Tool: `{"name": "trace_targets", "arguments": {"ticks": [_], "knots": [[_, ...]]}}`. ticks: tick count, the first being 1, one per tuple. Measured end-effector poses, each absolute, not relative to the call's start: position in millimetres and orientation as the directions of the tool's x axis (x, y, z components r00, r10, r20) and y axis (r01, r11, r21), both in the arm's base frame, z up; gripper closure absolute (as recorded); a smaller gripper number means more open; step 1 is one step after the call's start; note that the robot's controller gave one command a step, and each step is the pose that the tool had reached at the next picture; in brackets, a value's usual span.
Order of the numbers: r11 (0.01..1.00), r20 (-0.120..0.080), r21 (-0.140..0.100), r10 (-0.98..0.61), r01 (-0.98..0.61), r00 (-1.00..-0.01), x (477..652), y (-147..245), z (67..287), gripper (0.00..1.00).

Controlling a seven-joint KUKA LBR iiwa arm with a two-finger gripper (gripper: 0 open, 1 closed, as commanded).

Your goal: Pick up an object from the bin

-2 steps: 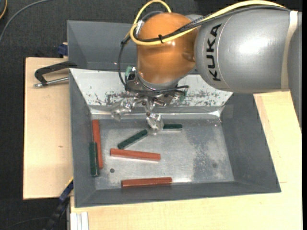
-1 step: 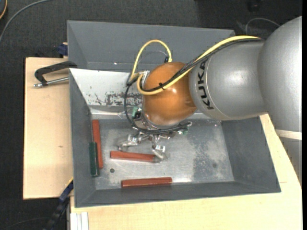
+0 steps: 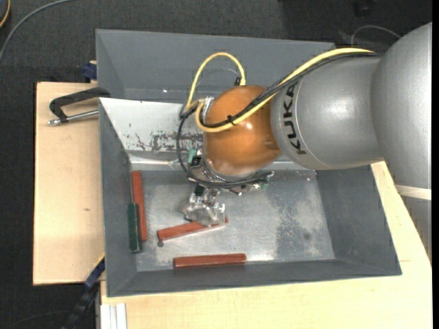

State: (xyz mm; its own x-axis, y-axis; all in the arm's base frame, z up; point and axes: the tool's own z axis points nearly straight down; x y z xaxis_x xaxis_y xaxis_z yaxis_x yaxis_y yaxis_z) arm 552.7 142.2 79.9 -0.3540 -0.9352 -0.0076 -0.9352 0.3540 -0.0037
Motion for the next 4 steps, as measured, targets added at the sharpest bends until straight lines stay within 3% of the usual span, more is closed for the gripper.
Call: {"name": "trace_targets", "arguments": {"ticks": [1, 2, 3, 4], "knots": [[0.354, -0.005, -0.002, -0.935, -0.935, -0.354, 551.9, 141, 78, 0.0], [0.322, -0.002, 0.001, -0.947, -0.947, -0.322, 506.6, 135, 71, 0.0], [0.494, -0.011, -0.006, -0.869, -0.869, -0.494, 538.4, 175, 133, 0.0], [0.552, -0.003, -0.003, -0.834, -0.834, -0.552, 602.6, 130, 72, 0.0]]}}
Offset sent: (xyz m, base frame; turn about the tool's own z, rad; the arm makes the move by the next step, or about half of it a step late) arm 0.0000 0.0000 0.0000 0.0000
